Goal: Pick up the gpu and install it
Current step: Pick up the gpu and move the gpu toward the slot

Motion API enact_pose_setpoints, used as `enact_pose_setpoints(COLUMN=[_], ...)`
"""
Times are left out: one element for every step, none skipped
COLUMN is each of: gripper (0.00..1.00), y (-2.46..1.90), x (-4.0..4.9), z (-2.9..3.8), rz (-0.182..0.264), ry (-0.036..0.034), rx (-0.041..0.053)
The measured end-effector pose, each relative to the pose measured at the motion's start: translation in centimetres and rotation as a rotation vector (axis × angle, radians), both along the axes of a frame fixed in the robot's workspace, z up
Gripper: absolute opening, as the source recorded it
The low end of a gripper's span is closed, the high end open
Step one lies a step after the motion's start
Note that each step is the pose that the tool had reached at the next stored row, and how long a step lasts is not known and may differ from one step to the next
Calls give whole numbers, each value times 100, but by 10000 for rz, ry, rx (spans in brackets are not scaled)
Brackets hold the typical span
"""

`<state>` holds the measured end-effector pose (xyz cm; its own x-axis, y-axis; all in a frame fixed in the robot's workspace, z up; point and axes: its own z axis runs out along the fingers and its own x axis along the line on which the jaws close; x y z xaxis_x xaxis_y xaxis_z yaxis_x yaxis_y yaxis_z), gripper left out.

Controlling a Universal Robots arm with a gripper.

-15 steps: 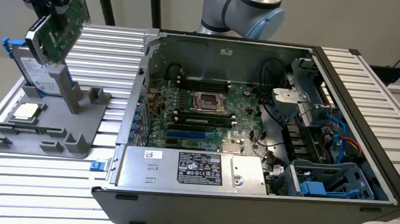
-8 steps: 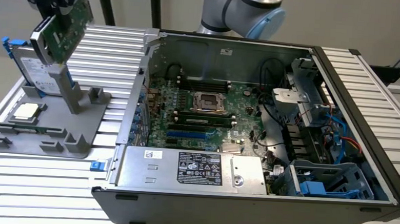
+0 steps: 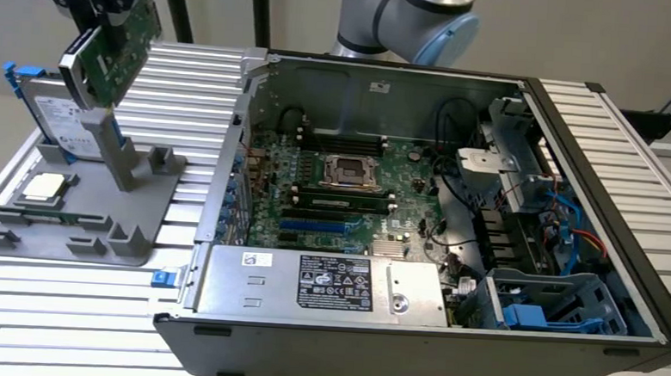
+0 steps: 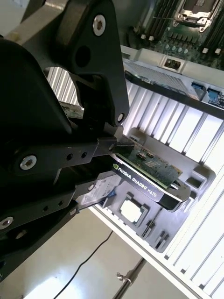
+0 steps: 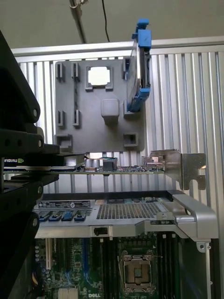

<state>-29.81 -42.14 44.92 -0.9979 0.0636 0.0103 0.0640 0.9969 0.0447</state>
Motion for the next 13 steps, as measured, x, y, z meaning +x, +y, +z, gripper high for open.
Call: enact_pose_setpoints(gripper=[0,0,0,0,0,0,0,0,0,0,0,0,0], y=[0,0,0,0,0,0,0,0,0,0,0,0,0], x=[10,19,30,40,52,64,75,88,99,111,123,135,146], z=[0,0,0,0,0,0,0,0,0,0,0,0,0], rz=[0,0,-1,-1,0,0,0,-1,0,-1,0,0,0], ry=[1,0,-1,0,0,0,0,1,0,0,0,0,1], rx=[-1,-1,1,0,-1,0,0,-1,0,0,0,0,0])
